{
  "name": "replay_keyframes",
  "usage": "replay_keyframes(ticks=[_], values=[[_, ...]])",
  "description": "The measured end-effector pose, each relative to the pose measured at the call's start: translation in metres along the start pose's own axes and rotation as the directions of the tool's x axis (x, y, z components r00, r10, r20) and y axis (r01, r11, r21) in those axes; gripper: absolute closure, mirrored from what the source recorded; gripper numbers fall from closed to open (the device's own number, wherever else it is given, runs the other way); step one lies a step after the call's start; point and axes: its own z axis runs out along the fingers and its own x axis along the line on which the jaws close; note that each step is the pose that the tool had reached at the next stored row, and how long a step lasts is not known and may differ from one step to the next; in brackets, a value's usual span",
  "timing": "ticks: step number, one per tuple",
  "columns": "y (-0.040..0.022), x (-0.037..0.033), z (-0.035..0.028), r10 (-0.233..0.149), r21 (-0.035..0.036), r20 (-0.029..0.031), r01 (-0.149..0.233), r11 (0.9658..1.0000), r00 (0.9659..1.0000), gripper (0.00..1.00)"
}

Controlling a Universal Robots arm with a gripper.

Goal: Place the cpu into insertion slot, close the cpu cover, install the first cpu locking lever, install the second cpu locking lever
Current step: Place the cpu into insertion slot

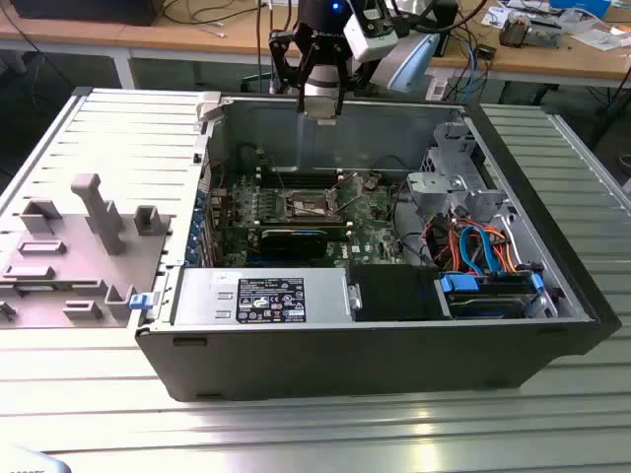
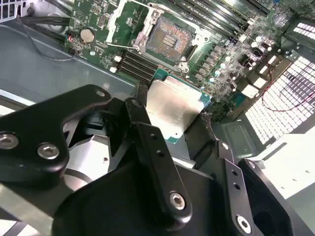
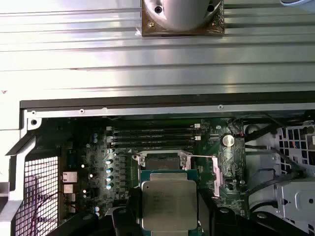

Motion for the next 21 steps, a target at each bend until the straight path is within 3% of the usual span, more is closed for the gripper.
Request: replay_keyframes(ticks=[1,3,14,16,18,19,20,21], values=[[0.0000,0.0000,0.0002,0.000,0.0002,0.0000,0.000,1.0000,1.0000,0.45],[-0.0009,0.0003,0.0103,0.000,0.0000,0.0000,0.000,1.0000,1.0000,0.45],[-0.0012,0.0003,0.0129,-0.001,0.0001,-0.0001,0.001,1.0000,1.0000,0.45],[-0.0012,0.0003,0.0135,-0.008,0.0029,-0.0006,0.008,1.0000,1.0000,0.45],[-0.0012,0.0003,0.0136,-0.016,0.0326,-0.0010,0.016,0.9993,0.9999,0.45],[-0.0012,0.0003,0.0137,-0.018,0.0422,-0.0010,0.018,0.9990,0.9998,0.45],[-0.0013,0.0003,0.0139,-0.022,0.0570,-0.0014,0.022,0.9981,0.9998,0.45],[-0.0013,0.0002,0.0143,-0.026,0.0589,-0.0019,0.026,0.9979,0.9996,0.45]])
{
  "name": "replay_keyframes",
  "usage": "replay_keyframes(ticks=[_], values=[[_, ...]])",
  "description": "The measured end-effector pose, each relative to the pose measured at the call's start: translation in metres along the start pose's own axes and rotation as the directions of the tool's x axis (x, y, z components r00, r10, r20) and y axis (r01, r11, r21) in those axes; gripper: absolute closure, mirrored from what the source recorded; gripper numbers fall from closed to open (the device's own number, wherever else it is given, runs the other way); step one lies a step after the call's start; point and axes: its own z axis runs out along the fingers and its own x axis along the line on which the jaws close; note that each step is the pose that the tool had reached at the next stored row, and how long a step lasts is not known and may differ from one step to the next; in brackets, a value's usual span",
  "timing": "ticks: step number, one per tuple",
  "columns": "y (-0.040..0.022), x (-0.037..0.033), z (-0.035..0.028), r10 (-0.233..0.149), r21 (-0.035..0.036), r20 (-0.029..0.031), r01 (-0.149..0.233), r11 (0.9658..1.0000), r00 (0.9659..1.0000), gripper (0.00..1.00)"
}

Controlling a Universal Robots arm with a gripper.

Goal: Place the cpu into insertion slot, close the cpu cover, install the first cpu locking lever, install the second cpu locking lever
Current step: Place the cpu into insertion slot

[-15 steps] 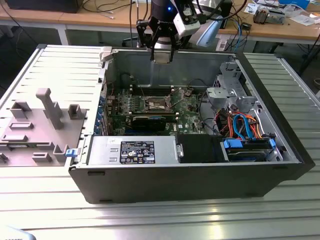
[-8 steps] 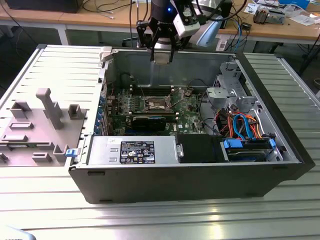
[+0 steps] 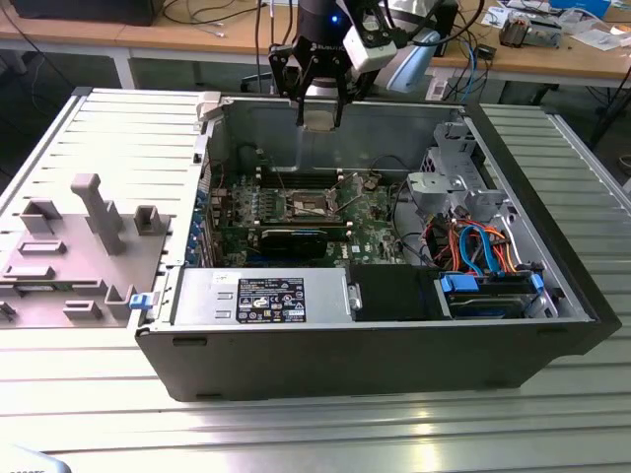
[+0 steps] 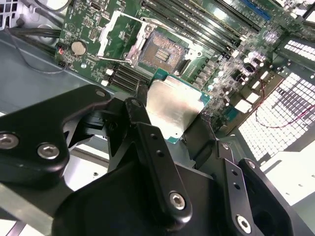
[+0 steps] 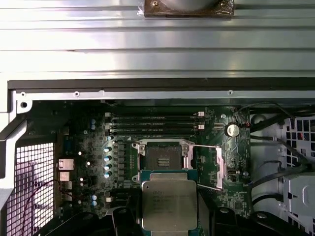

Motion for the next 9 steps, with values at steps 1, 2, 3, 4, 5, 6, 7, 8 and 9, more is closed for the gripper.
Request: replay_keyframes(ticks=[1,2,3,4,5,6,7,8,9], values=[[0.0000,0.0000,0.0000,-0.001,0.0001,-0.0001,0.001,1.0000,1.0000,0.45],[0.0000,0.0000,0.0001,-0.001,0.0000,0.0000,0.001,1.0000,1.0000,0.45],[0.0000,0.0000,0.0002,-0.001,0.0001,0.0000,0.001,1.0000,1.0000,0.45],[0.0000,0.0000,0.0002,-0.001,0.0001,0.0000,0.001,1.0000,1.0000,0.45],[0.0000,0.0000,0.0003,-0.001,0.0000,0.0000,0.001,1.0000,1.0000,0.45],[0.0000,0.0000,0.0004,-0.001,0.0000,0.0001,0.001,1.0000,1.0000,0.45],[0.0000,0.0000,0.0006,-0.001,0.0000,0.0000,0.001,1.0000,1.0000,0.45],[0.0000,0.0000,0.0008,-0.001,0.0000,0.0000,0.001,1.0000,1.0000,0.45],[-0.0001,0.0000,0.0011,-0.001,0.0000,0.0000,0.001,1.0000,1.0000,0.45]])
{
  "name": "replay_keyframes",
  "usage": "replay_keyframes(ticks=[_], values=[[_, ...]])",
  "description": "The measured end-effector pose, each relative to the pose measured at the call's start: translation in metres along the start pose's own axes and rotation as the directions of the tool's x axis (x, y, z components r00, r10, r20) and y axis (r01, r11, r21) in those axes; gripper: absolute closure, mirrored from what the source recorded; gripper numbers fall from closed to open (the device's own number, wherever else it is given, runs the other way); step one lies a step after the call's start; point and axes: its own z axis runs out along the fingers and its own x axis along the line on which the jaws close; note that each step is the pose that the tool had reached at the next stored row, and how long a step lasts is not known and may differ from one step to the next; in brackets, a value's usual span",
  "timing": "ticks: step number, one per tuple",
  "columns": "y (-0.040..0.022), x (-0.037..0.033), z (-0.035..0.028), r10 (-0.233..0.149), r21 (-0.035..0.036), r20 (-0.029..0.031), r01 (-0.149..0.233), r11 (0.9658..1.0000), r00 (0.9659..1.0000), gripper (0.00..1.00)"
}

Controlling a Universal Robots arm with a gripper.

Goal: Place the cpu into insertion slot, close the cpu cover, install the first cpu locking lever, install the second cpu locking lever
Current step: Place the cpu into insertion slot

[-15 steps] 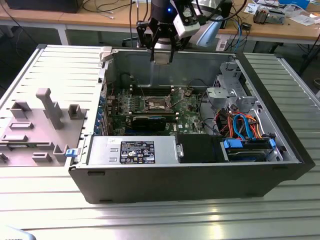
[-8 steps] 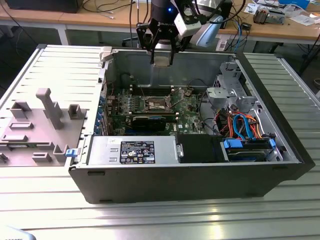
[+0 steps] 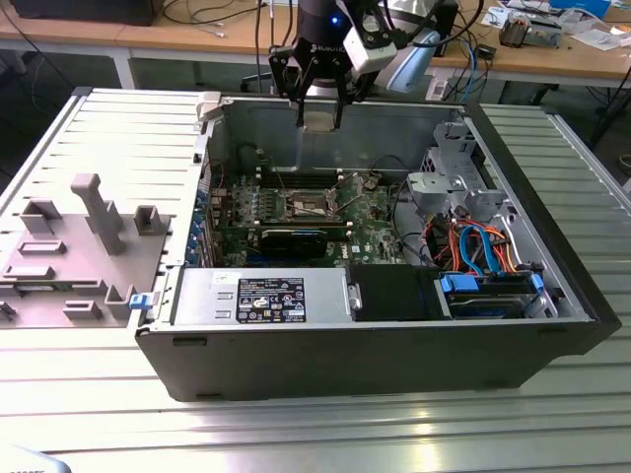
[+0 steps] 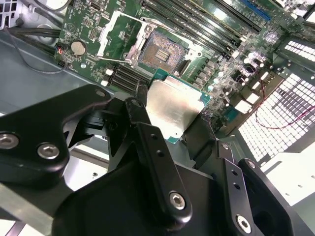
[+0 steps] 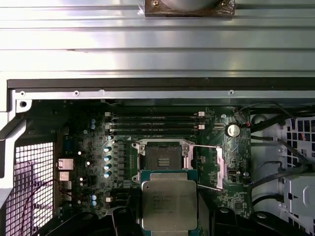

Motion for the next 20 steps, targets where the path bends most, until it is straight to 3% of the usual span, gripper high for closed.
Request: replay_keyframes(ticks=[20], values=[[-0.0002,-0.0001,0.0052,0.000,0.0001,0.0000,0.000,1.0000,1.0000,0.45]])
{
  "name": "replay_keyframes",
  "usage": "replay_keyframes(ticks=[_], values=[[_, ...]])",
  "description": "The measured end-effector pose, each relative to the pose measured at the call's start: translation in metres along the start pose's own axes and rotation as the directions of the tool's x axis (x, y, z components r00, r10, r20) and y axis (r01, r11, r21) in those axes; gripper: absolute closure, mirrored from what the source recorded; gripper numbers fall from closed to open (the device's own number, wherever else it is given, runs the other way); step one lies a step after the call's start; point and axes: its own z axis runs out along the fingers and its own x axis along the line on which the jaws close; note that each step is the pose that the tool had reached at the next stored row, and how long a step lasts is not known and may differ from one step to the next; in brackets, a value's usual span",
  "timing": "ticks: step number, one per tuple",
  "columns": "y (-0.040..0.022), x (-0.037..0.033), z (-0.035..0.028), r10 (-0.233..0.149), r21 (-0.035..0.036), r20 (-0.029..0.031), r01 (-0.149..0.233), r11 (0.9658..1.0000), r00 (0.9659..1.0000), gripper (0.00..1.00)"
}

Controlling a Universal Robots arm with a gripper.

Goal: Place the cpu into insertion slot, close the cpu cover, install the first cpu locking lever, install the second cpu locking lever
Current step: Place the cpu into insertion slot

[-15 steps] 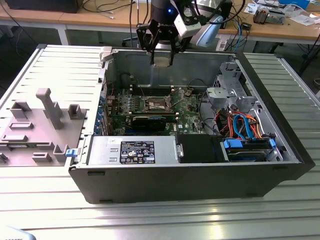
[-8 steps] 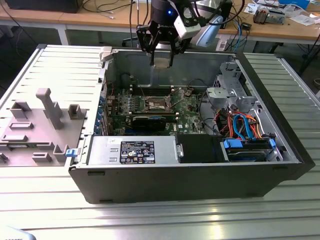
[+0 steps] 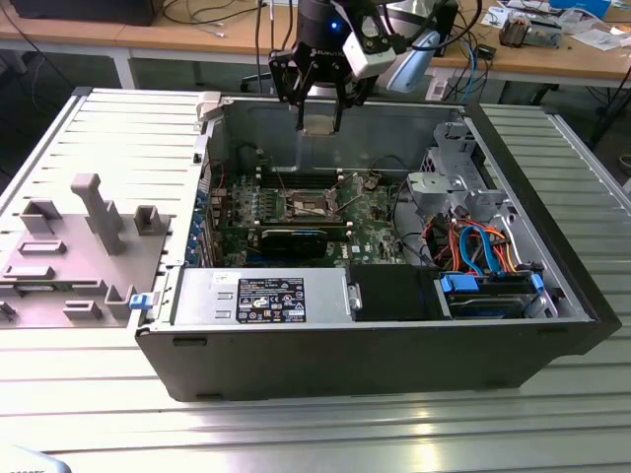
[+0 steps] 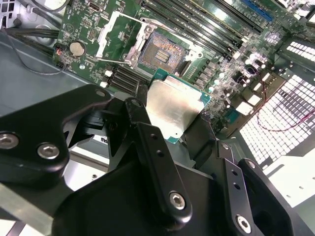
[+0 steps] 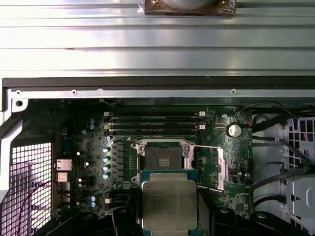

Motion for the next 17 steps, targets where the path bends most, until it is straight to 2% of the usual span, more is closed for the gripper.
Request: replay_keyframes(ticks=[17], values=[[-0.0001,-0.0001,0.0045,0.000,-0.0001,0.0000,0.000,1.0000,1.0000,0.45]])
